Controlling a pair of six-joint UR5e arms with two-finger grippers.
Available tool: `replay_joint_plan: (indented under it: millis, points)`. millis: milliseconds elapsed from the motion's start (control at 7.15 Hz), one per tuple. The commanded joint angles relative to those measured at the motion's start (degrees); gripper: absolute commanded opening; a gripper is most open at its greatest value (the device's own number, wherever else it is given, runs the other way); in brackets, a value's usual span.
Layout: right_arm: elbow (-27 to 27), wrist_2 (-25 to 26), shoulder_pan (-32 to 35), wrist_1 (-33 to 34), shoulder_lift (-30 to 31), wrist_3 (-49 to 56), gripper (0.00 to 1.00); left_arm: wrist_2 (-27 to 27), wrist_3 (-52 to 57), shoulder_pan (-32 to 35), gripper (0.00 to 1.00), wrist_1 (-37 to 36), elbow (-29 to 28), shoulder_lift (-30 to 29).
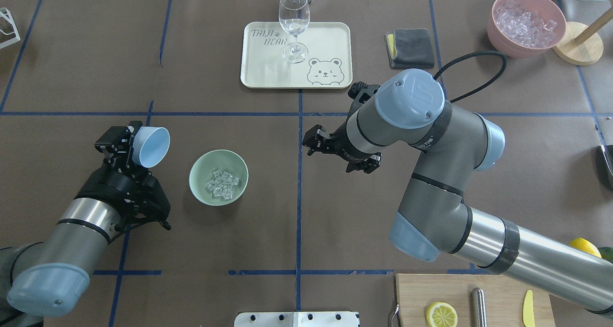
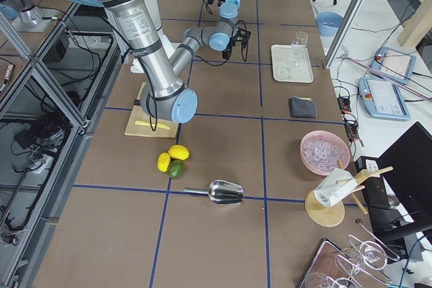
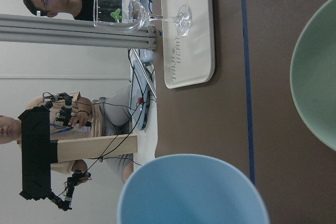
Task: Pour ice into bowl
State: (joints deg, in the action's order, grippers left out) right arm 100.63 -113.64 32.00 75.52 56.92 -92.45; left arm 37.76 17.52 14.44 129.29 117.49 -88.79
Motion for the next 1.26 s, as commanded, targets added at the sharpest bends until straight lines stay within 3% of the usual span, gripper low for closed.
replay_joint_plan:
  millis: [0, 280, 420, 560, 980, 1119]
  points:
    - [-0.2, 0.1, -0.2, 0.1, -0.6, 0.0, 1.0, 10.7, -1.9, 6.8, 0.0, 8.8, -0.4, 3.8]
    - [-0.2, 0.1, -0.4, 0.1, -0.7, 0.0, 1.0, 21.3, -6.5, 14.1, 0.0, 14.0, -0.9, 5.2]
    - [-0.2, 0.1, -0.6, 0.1, -0.9, 0.0, 1.0, 23.6, -14.1, 14.3, 0.0, 14.2, -0.9, 6.2]
    - [-0.2, 0.1, -0.9, 0.0, -1.1, 0.0, 1.0, 23.8, -21.6, 14.4, 0.0, 14.4, -0.9, 6.8]
    - [-0.5, 3.9, -3.3, 0.1, -2.6, -0.3, 1.0, 23.3, -40.1, 14.4, 0.0, 28.6, -6.5, 13.1]
    - [-0.5, 4.0, -3.7, 0.0, -2.6, -0.4, 1.0, 22.5, -46.5, 14.4, 0.0, 28.8, -8.8, 13.2]
